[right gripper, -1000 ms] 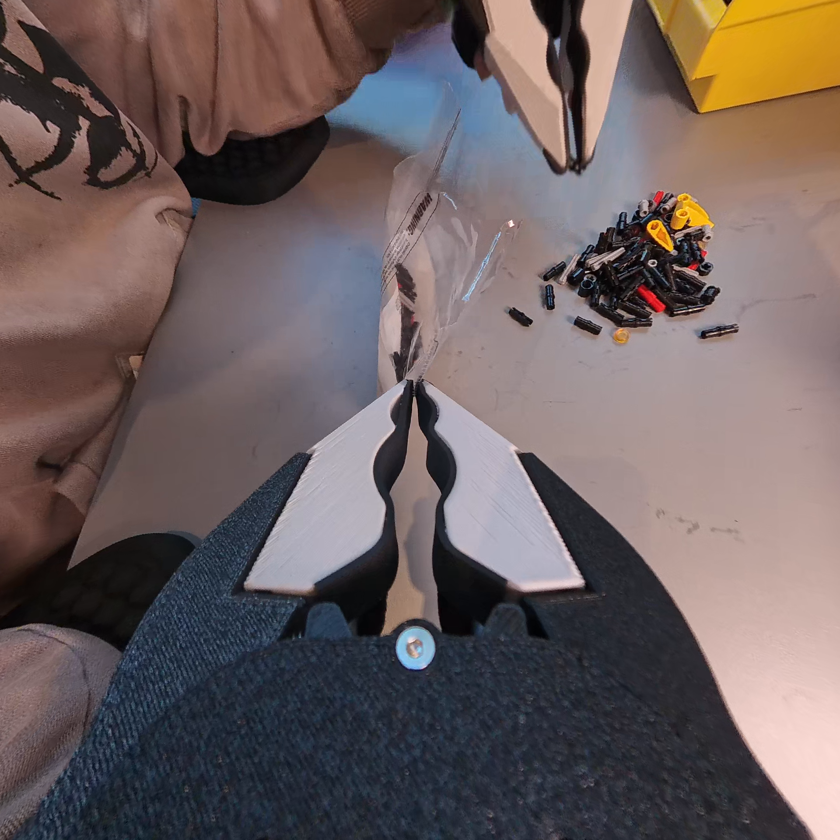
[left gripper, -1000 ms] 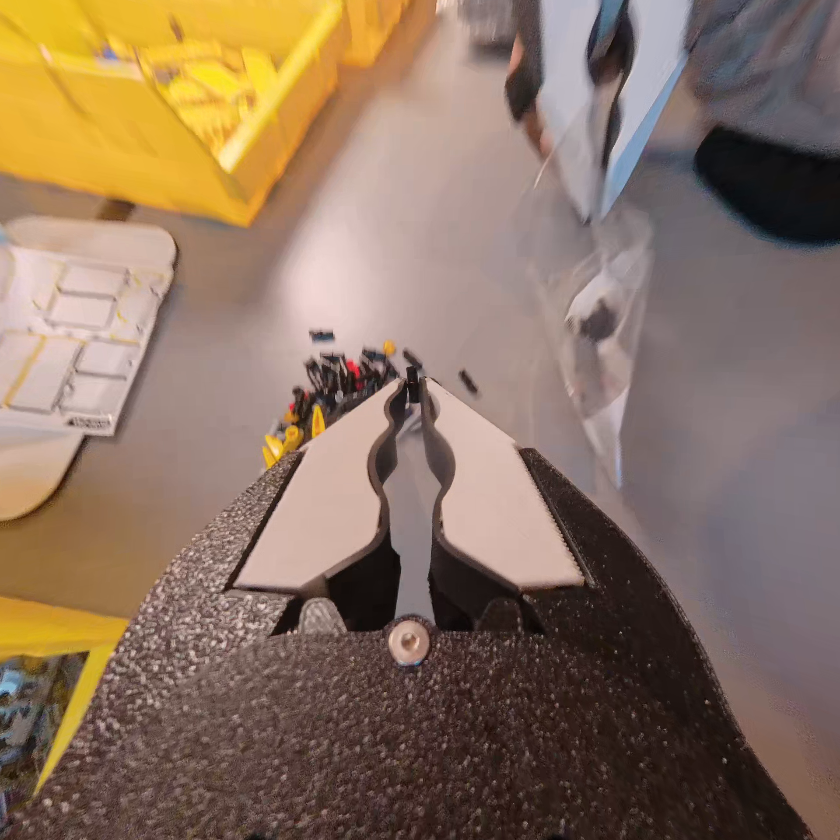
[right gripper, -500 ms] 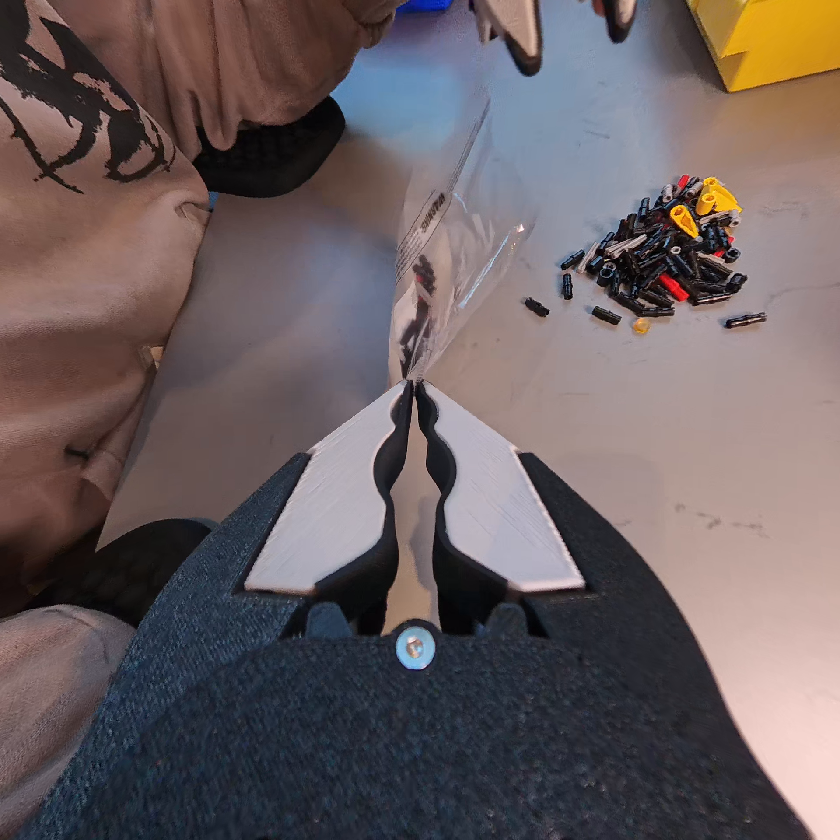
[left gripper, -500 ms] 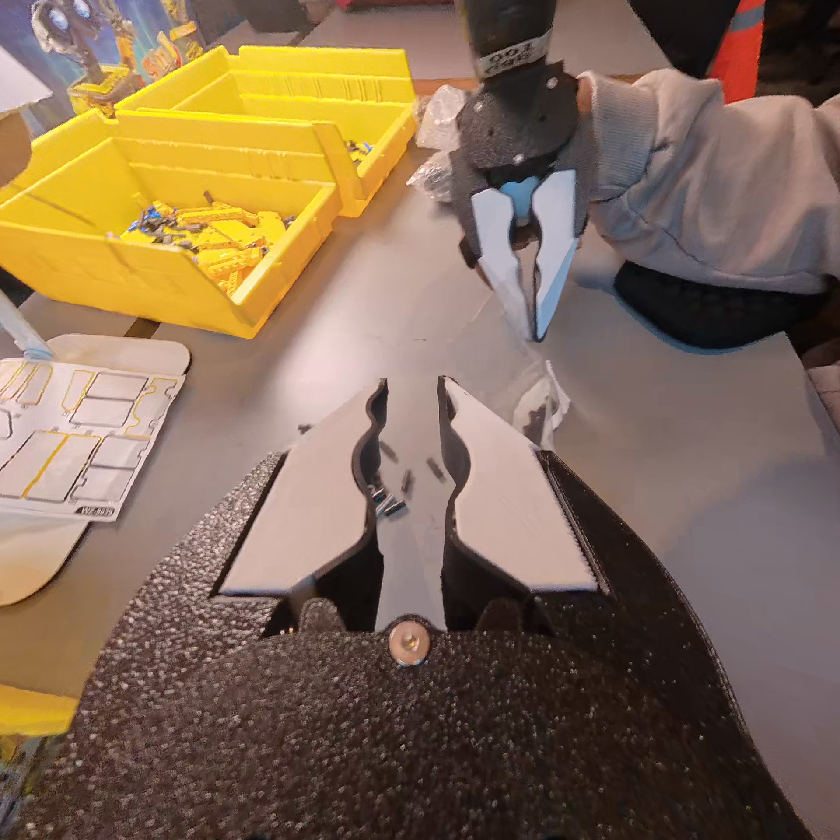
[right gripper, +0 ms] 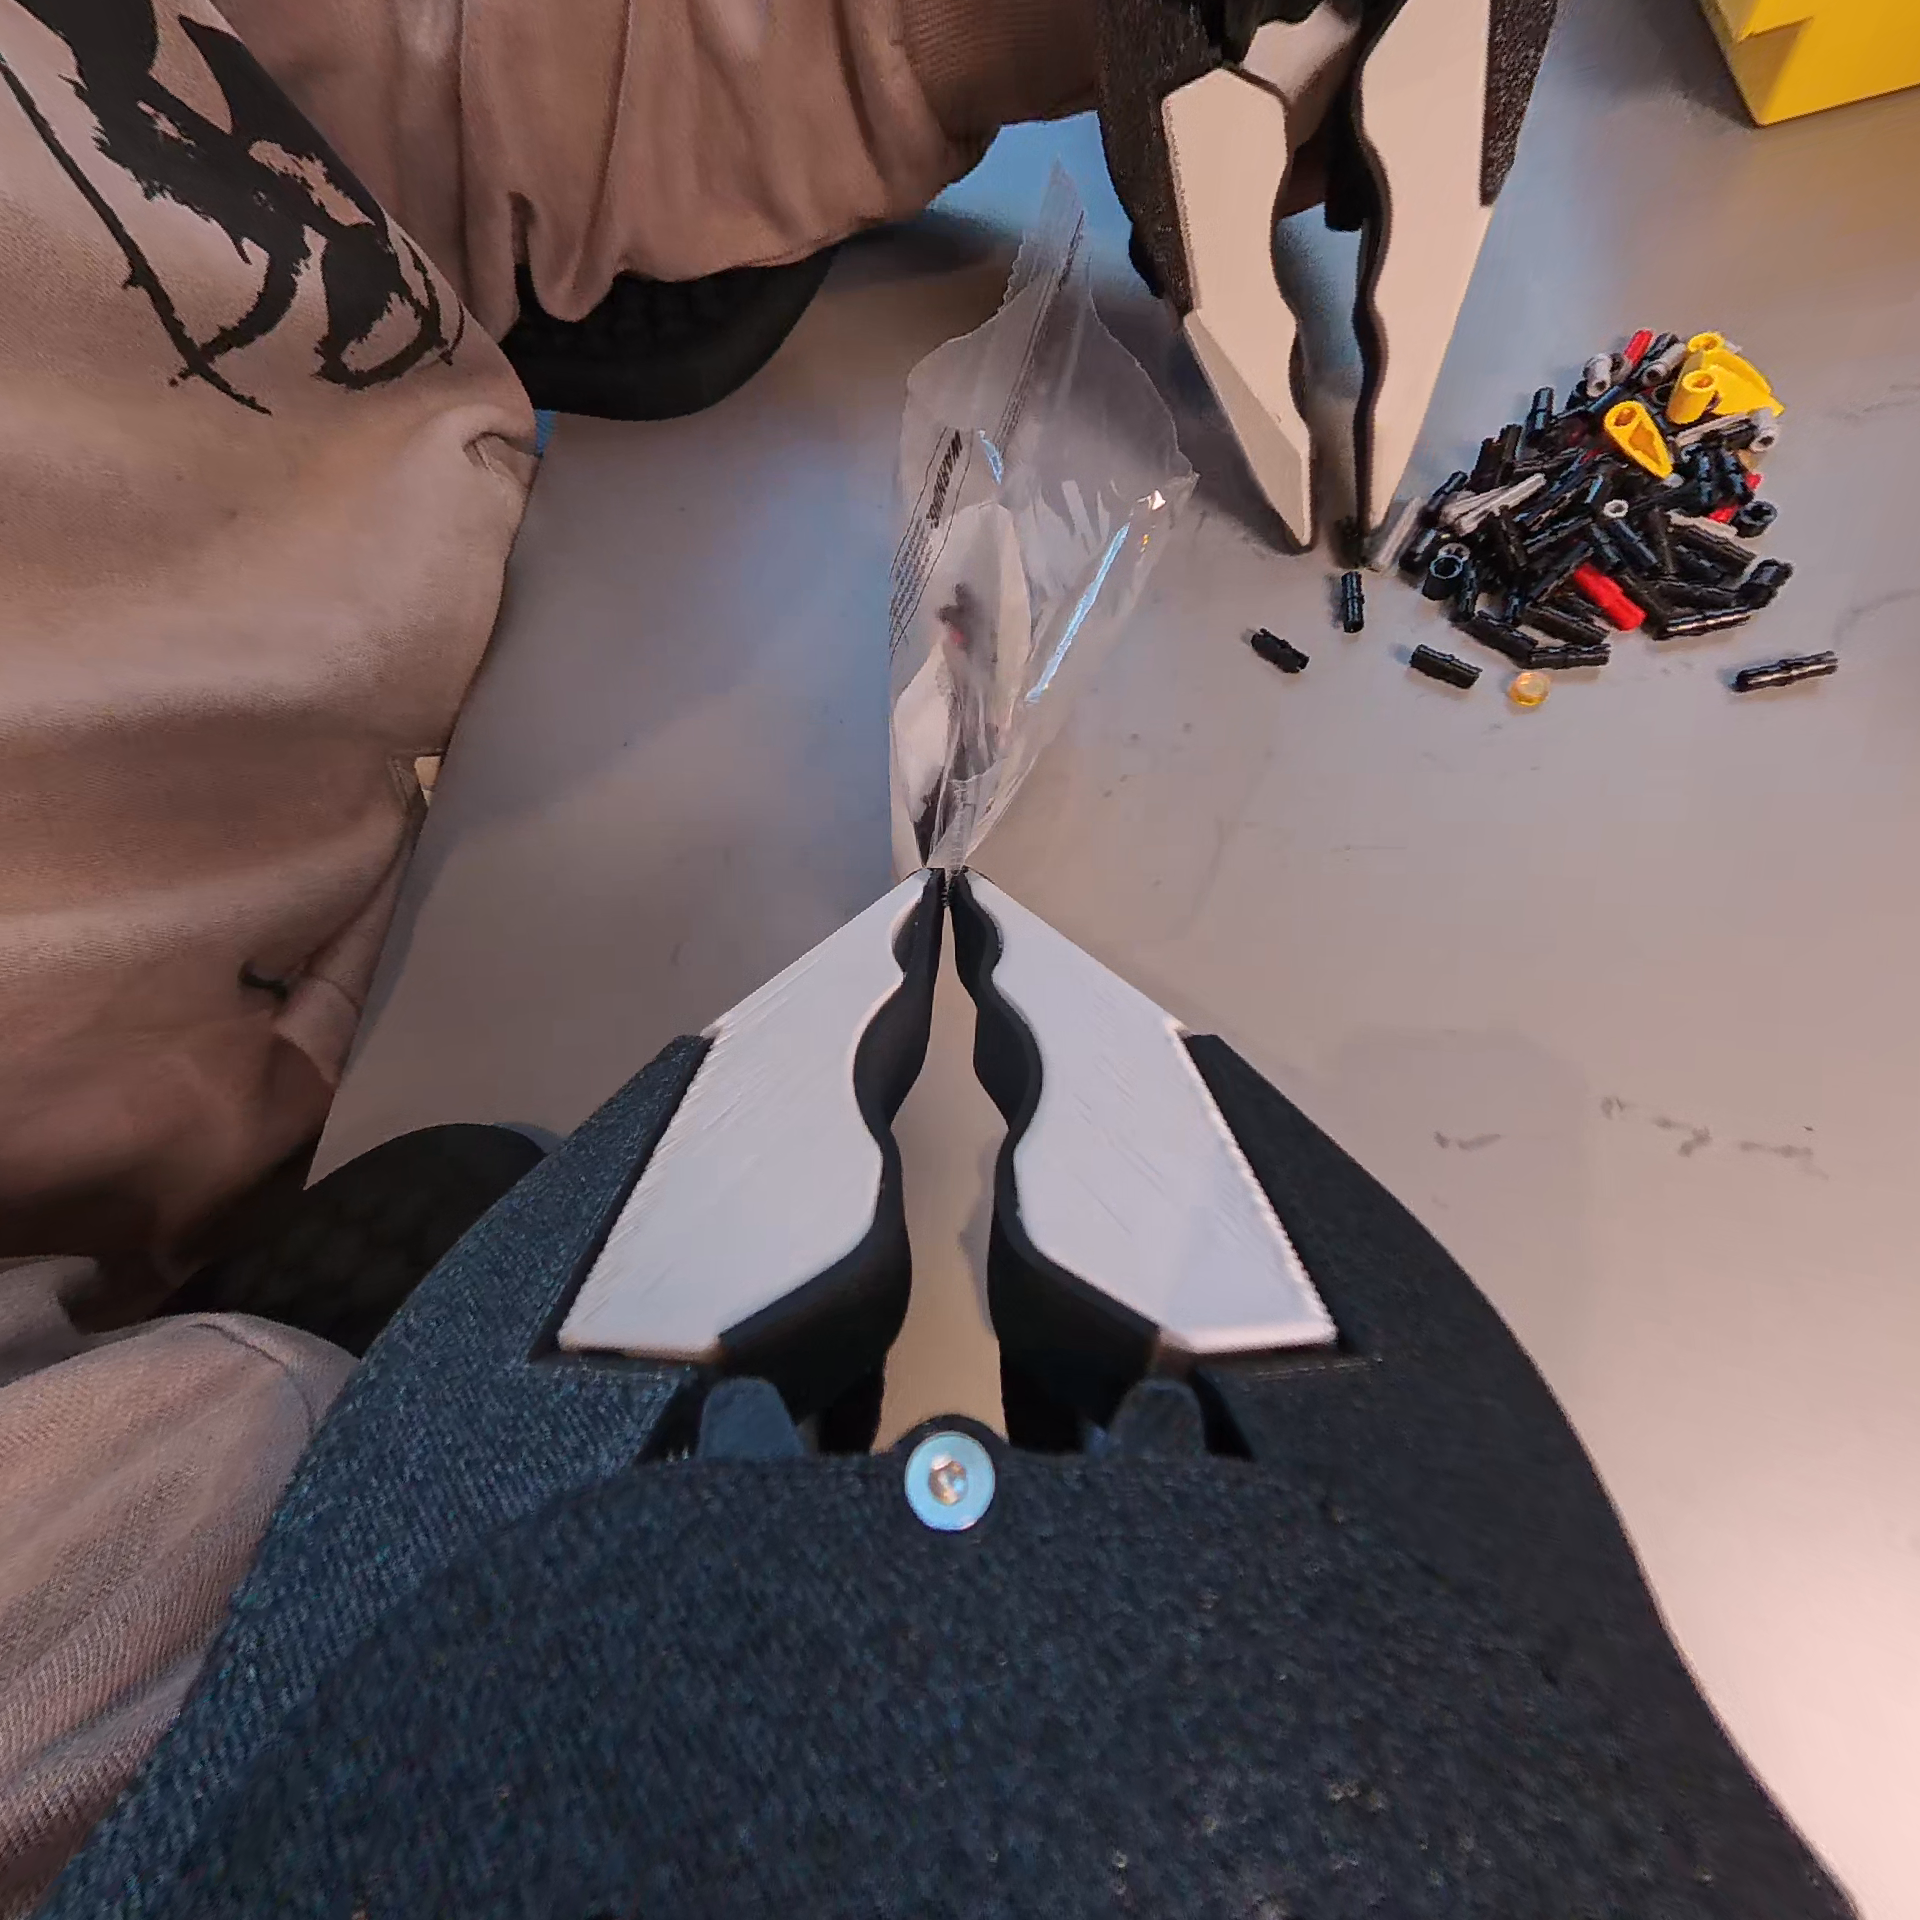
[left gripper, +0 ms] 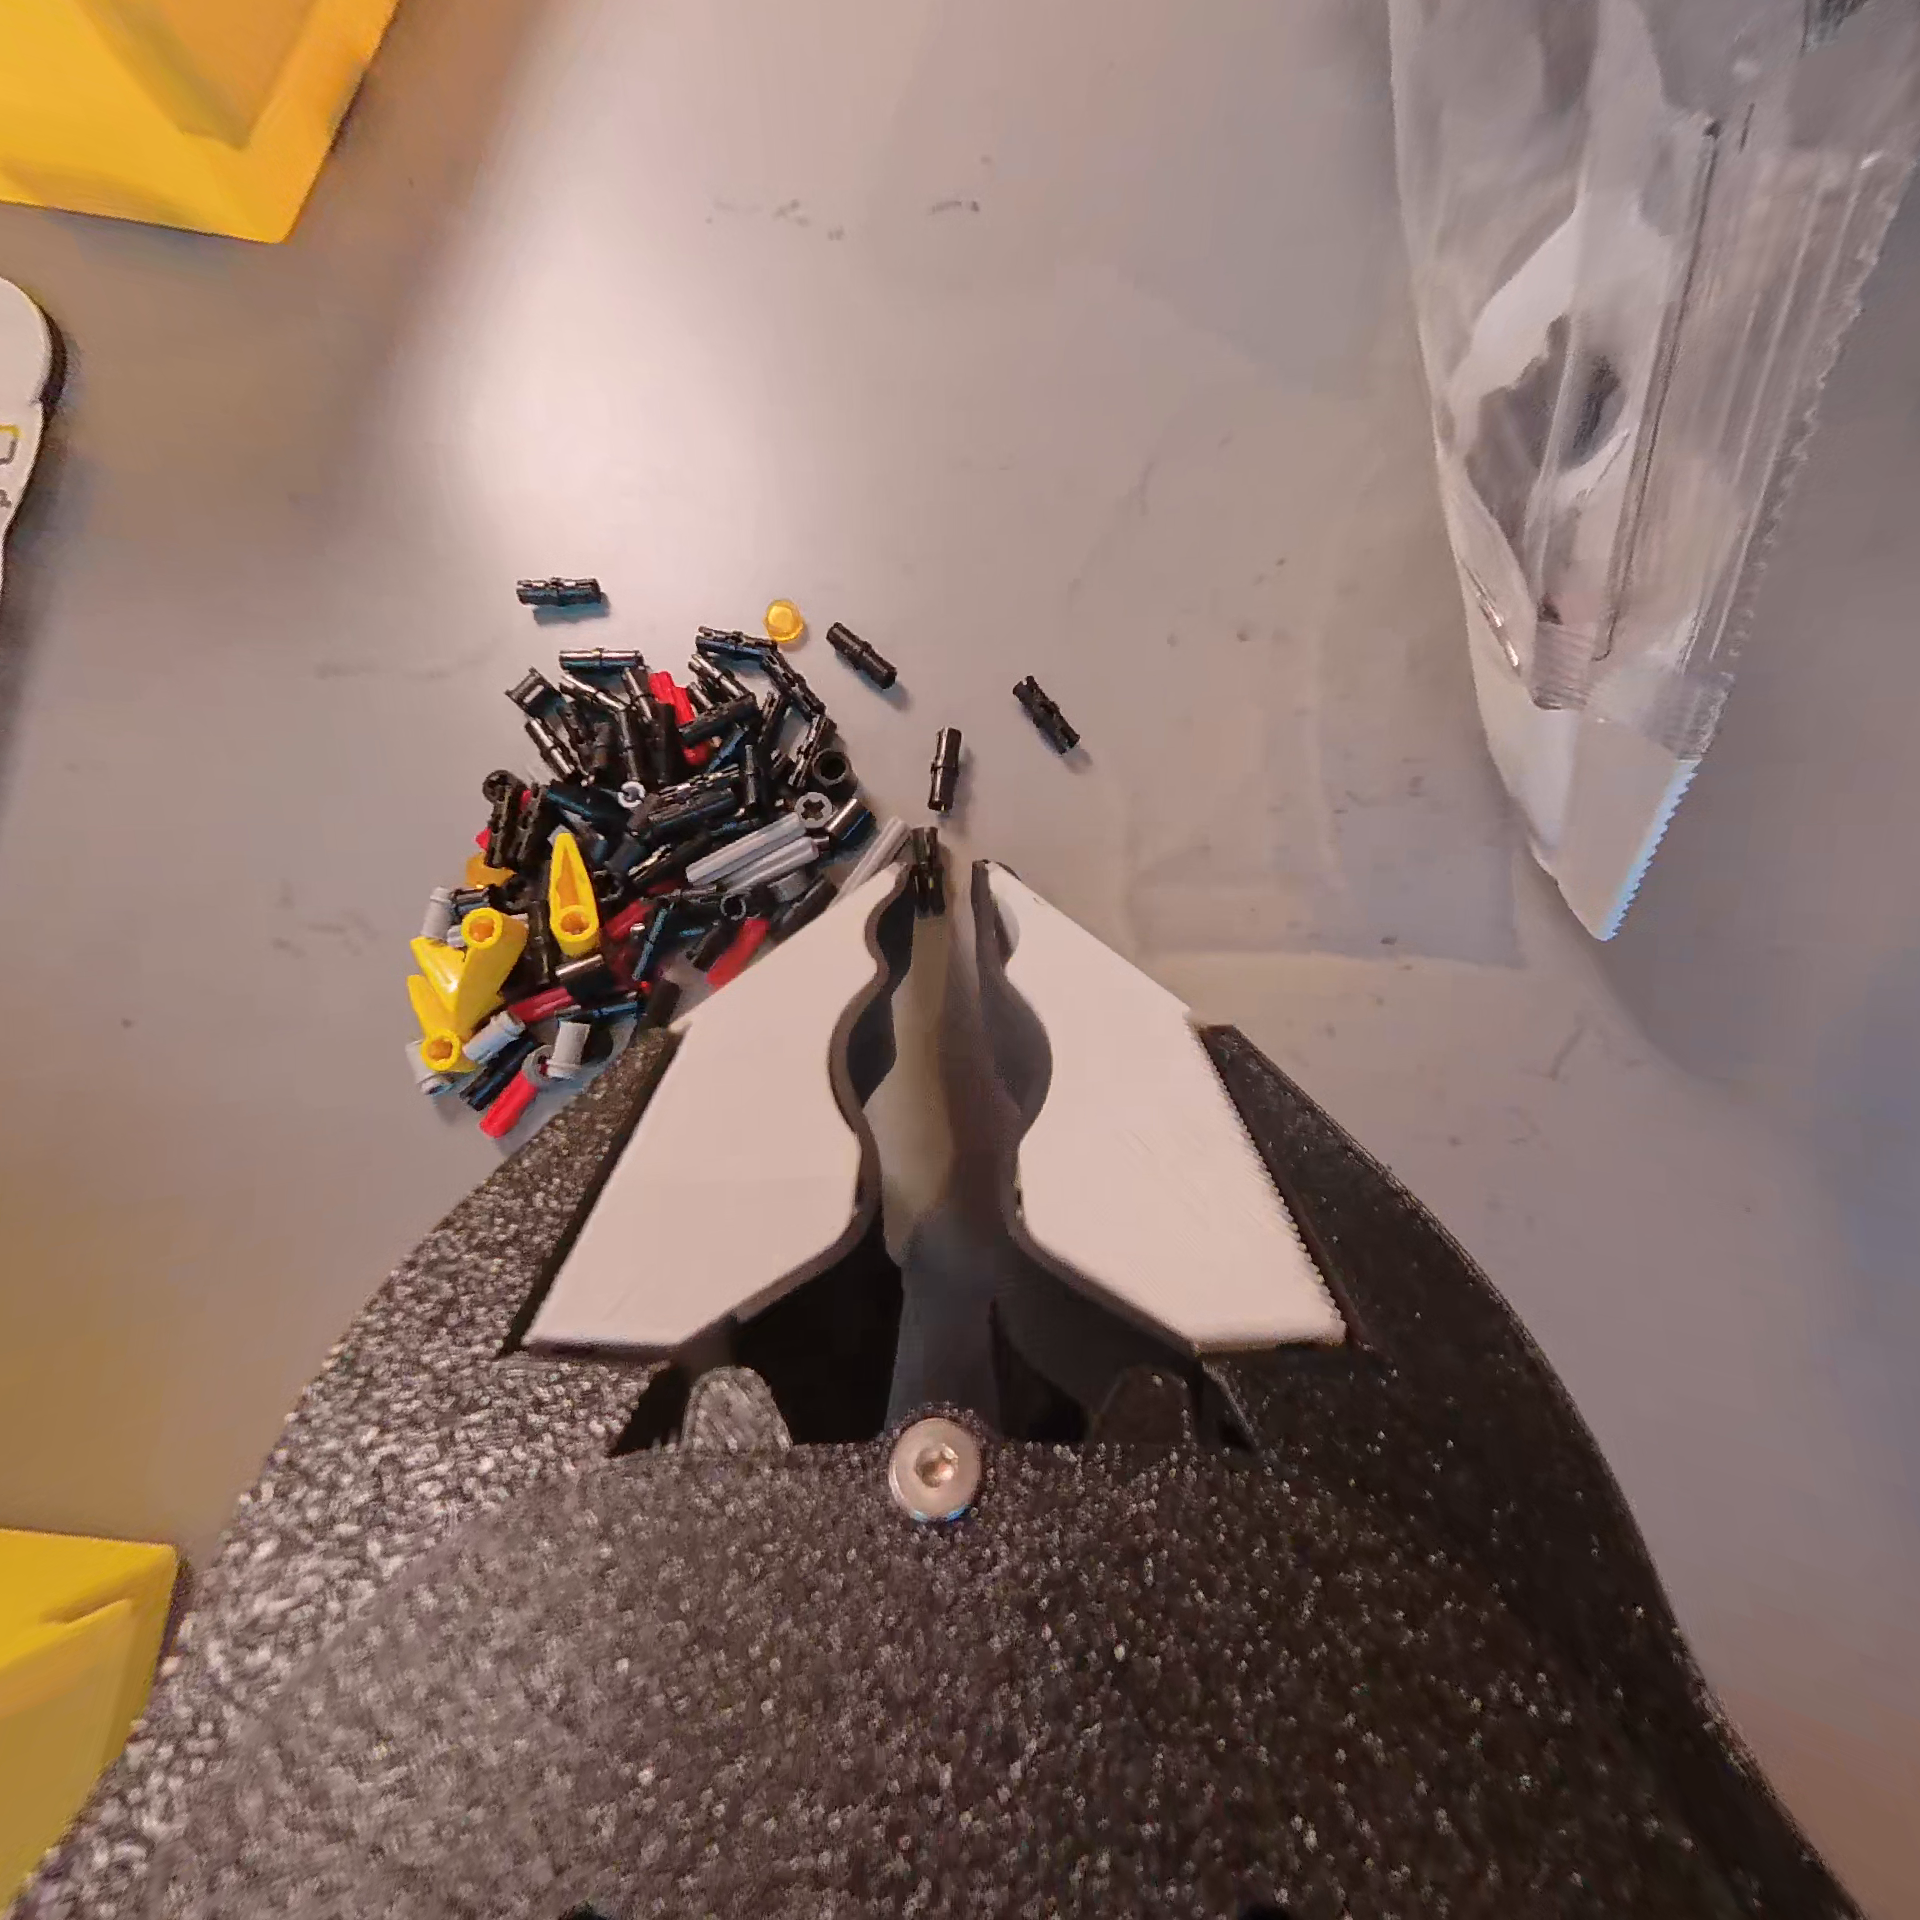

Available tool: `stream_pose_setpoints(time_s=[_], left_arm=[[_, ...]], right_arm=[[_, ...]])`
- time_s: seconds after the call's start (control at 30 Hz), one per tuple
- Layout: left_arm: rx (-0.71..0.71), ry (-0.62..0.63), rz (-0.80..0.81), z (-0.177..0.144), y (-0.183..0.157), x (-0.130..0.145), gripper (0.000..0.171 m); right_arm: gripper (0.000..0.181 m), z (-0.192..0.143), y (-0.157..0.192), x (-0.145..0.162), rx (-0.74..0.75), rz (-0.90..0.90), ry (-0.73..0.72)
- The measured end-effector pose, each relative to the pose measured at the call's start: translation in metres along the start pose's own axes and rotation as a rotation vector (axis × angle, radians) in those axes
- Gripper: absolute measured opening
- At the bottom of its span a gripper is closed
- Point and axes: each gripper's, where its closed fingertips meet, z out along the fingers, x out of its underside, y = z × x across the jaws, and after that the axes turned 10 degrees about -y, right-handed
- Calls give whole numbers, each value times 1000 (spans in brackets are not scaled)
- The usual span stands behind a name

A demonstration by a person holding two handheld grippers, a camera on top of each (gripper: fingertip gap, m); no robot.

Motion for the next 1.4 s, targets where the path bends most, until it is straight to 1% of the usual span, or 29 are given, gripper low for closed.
stream_pose_setpoints(time_s=[0.27, 0.33, 0.37, 0.4, 0.47, 0.5, 0.53, 0.57, 0.67, 0.73, 0.87, 0.93, 0.97, 1.0, 1.07, 1.17, 1.2, 1.3, 1.33, 1.37, 1.4], left_arm=[[11, 16, -2, 0, -1, 0, 3], [11, -22, -11, -6, -1, -8, 3], [2, -73, -18, -12, 1, -20, 3], [-2, -151, -28, -20, 1, -38, 3], [15, -329, -34, -40, -5, -83, 3], [39, -389, -21, -47, -14, -102, 3], [74, -417, -4, -49, -24, -114, 3], [96, -416, 12, -47, -33, -119, 3], [127, -344, 47, -32, -47, -114, 5], [136, -349, 26, -30, -47, -113, 14], [172, -433, -64, -52, -46, -123, 35], [190, -411, -107, -59, -51, -114, 48], [186, -377, -122, -58, -53, -105, 50], [173, -339, -125, -55, -55, -95, 48], [129, -271, -120, -47, -57, -75, 32], [93, -270, -131, -44, -65, -65, 6], [68, -277, -119, -45, -66, -64, 2], [24, -291, -91, -55, -72, -62, 0], [17, -306, -81, -59, -75, -63, 0], [16, -326, -74, -64, -78, -63, 0], [17, -348, -75, -68, -81, -63, 0]], right_arm=[[0, 3, -1, -1, 5, -6, 2], [1, 3, -1, -1, 8, -10, 4], [1, 3, -1, -1, 10, -13, 5], [0, 3, -1, -1, 11, -17, 4], [1, 5, -1, -3, 11, -25, 1], [1, 7, -1, -4, 9, -30, -1], [0, 9, -1, -5, 5, -33, -2], [1, 11, 0, -5, 0, -35, -1], [1, 13, 1, -5, -2, -39, 4], [0, 12, 0, -4, 3, -41, 6], [0, 9, 0, -6, 15, -50, 0], [0, 8, -2, -8, 25, -57, -9], [0, 8, -2, -10, 31, -64, -17], [0, 8, -3, -12, 36, -72, -25], [0, 8, -5, -17, 48, -92, -42], [0, 10, -5, -22, 49, -110, -68], [0, 11, -4, -24, 47, -115, -74], [1, 16, -3, -28, 27, -122, -105], [7, 17, -3, -34, 20, -122, -146], [19, 16, -3, -46, 7, -110, -221], [25, 13, -3, -60, -10, -88, -315]])
